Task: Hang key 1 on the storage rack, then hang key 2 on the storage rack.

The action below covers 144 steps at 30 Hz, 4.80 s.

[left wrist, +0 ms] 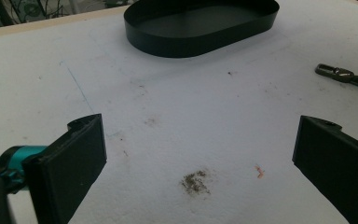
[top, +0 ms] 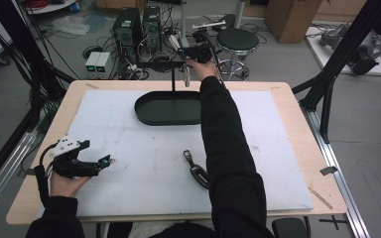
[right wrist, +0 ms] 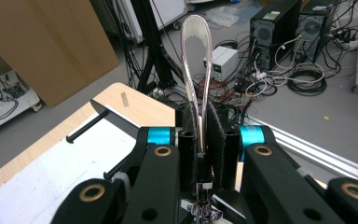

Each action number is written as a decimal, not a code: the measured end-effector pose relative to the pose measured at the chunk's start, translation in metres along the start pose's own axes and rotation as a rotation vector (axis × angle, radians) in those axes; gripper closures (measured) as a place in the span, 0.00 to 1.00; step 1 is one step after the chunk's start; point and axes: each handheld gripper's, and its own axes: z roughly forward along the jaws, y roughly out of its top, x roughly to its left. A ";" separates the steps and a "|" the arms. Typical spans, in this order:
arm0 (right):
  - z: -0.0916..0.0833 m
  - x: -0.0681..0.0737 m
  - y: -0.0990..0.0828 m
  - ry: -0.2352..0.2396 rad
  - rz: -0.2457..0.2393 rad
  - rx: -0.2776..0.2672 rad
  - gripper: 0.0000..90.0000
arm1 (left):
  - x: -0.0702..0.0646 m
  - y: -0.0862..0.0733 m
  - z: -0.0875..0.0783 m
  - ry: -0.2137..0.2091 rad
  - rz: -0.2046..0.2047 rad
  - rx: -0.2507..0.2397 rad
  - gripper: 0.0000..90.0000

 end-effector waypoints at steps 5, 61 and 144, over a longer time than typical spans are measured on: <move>0.004 0.001 0.004 -0.010 0.005 -0.014 0.91 | 0.000 0.000 0.000 -0.001 -0.003 0.000 0.03; -0.120 0.042 -0.097 -0.078 -0.104 0.187 0.01 | -0.005 -0.001 0.001 0.000 0.009 0.011 0.04; -0.079 0.110 -0.255 -0.051 -0.079 0.560 0.34 | -0.006 -0.003 0.004 0.015 0.030 0.025 0.04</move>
